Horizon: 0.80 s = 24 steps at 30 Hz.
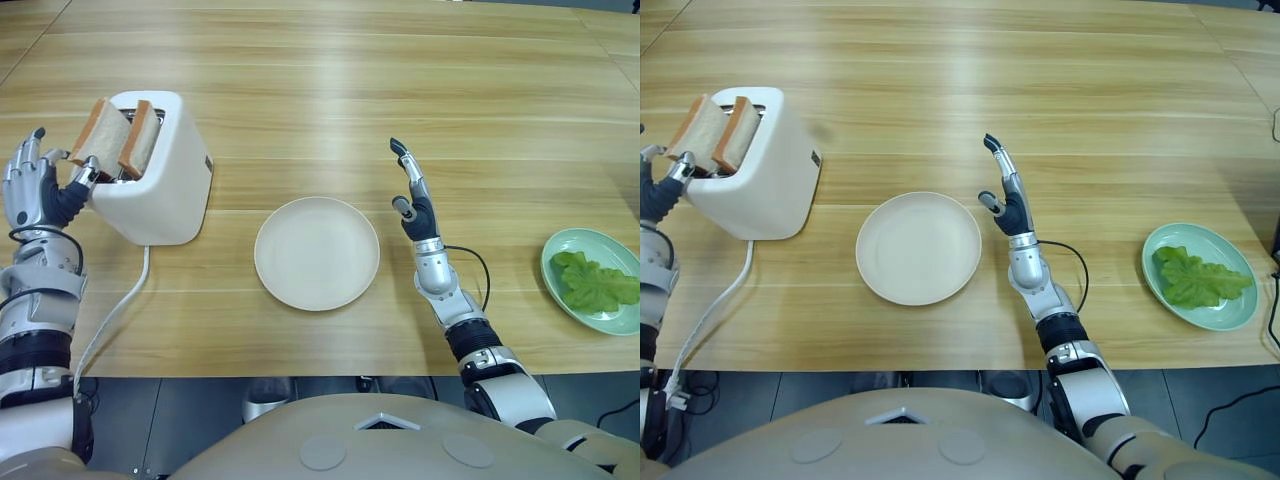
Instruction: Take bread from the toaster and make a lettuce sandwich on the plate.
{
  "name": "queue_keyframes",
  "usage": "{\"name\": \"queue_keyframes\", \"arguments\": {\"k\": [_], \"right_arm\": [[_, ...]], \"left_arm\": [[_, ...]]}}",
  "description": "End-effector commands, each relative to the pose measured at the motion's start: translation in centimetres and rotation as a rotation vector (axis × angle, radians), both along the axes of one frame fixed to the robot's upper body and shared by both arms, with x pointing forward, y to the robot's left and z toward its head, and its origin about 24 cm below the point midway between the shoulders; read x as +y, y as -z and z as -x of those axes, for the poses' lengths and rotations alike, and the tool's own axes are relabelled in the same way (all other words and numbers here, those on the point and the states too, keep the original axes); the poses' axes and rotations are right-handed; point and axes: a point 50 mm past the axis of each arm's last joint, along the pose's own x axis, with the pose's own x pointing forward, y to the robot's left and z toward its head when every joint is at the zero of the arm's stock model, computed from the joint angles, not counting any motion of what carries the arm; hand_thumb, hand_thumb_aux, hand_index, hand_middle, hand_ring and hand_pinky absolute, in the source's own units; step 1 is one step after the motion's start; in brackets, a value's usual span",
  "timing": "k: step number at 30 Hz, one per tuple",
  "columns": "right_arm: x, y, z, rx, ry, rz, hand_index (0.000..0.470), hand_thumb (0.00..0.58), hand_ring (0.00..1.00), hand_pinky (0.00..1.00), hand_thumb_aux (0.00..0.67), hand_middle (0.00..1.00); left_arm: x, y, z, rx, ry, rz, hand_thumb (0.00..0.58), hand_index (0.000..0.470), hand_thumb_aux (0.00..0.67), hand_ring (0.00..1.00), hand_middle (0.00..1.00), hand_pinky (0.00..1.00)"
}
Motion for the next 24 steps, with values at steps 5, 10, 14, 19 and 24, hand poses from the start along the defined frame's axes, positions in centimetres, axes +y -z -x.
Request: {"name": "queue_keyframes", "arguments": {"k": [5,10,14,19,24], "right_arm": [[-0.1,0.0,-0.2,0.006,0.021,-0.016,0.0,0.0,0.0,0.0,0.0,0.0],[-0.2,0.2,-0.3,0.015,0.041,-0.019,0.0,0.0,0.0,0.0,0.0,0.0],[-0.3,0.3,-0.4,0.021,0.058,-0.026,0.0,0.0,0.0,0.0,0.0,0.0],[-0.4,0.4,-0.6,0.023,0.068,-0.029,0.0,0.0,0.0,0.0,0.0,0.0],[-0.5,0.4,-0.7,0.024,0.078,-0.032,0.0,0.0,0.0,0.0,0.0,0.0]], "left_arm": [[-1.8,-1.9,-2.3,-0.148,0.081,0.065,0.58,0.46,0.67,0.9,0.9,0.9],[-1.7,-3.4,-3.2,-0.265,0.065,0.094,0.58,0.46,0.67,1.0,1.0,1.0],[-1.6,-4.4,-3.3,-0.363,0.05,0.1,0.58,0.46,0.67,1.0,1.0,1.0],[-1.7,-4.0,-3.4,-0.367,0.052,0.106,0.58,0.46,0.67,1.0,1.0,1.0],[-1.3,-4.1,-3.1,-0.41,0.042,0.153,0.58,0.46,0.67,1.0,1.0,1.0]]}}
